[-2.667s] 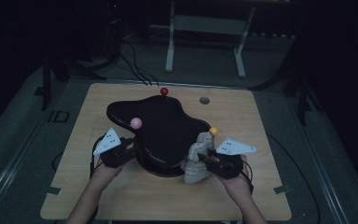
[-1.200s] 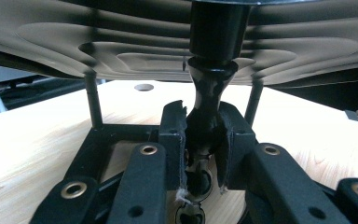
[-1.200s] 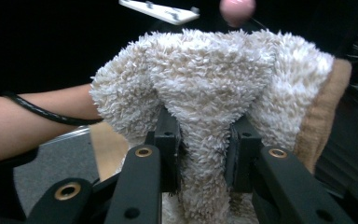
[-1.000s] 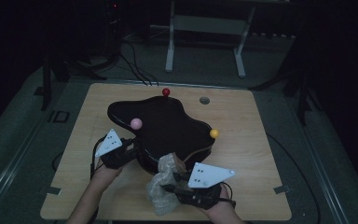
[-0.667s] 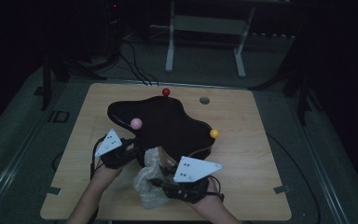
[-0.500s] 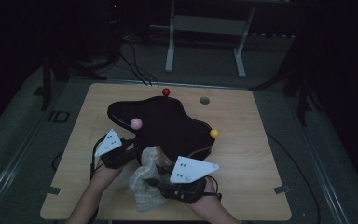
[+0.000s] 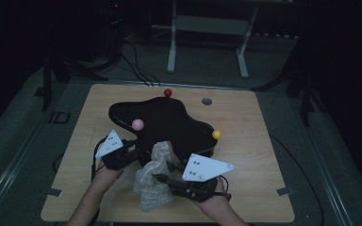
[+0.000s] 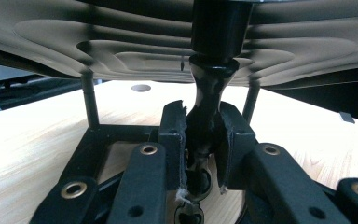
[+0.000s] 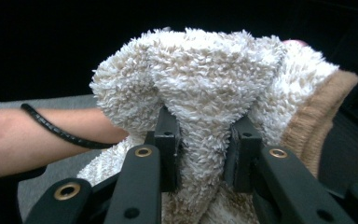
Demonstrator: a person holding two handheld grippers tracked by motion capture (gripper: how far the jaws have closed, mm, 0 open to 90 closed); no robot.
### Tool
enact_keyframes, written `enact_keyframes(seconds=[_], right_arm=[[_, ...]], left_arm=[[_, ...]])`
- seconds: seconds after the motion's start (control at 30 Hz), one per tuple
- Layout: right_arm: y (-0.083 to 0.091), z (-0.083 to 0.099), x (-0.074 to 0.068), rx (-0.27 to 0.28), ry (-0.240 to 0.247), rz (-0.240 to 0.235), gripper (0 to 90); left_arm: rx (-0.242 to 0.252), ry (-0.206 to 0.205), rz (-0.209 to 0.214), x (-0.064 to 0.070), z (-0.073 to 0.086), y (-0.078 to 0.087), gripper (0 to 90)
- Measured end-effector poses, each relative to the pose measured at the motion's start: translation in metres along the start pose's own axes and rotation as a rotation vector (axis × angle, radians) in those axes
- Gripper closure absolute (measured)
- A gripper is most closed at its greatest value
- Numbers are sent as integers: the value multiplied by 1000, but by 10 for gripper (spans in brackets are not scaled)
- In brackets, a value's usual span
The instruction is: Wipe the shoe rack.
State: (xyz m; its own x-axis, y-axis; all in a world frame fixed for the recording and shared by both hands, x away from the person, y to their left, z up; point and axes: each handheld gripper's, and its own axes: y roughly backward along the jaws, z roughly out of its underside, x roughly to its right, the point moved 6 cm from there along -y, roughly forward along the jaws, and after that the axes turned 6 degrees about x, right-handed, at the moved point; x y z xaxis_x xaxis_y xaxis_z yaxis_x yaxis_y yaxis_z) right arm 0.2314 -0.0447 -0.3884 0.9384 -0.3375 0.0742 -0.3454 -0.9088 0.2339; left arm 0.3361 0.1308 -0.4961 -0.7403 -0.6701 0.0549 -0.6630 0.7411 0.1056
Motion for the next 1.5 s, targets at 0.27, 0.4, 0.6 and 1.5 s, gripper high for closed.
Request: enact_keyframes(seconds=[0.27,0.4,0.6,1.5], right_arm=[[3,16,-4,-44,-14,-29,705],[15,16,8,-23,-33,14,706],[16,38,2,-63,-42,-2,707],[39,79,53,-142,-144,177,701]], left_arm=[[-1,2,-1,0,0,0,745],[1,4,1,0,0,0,745],[-4,-1,0,0,0,0,745],[-2,14,6,0,1,-1,744]])
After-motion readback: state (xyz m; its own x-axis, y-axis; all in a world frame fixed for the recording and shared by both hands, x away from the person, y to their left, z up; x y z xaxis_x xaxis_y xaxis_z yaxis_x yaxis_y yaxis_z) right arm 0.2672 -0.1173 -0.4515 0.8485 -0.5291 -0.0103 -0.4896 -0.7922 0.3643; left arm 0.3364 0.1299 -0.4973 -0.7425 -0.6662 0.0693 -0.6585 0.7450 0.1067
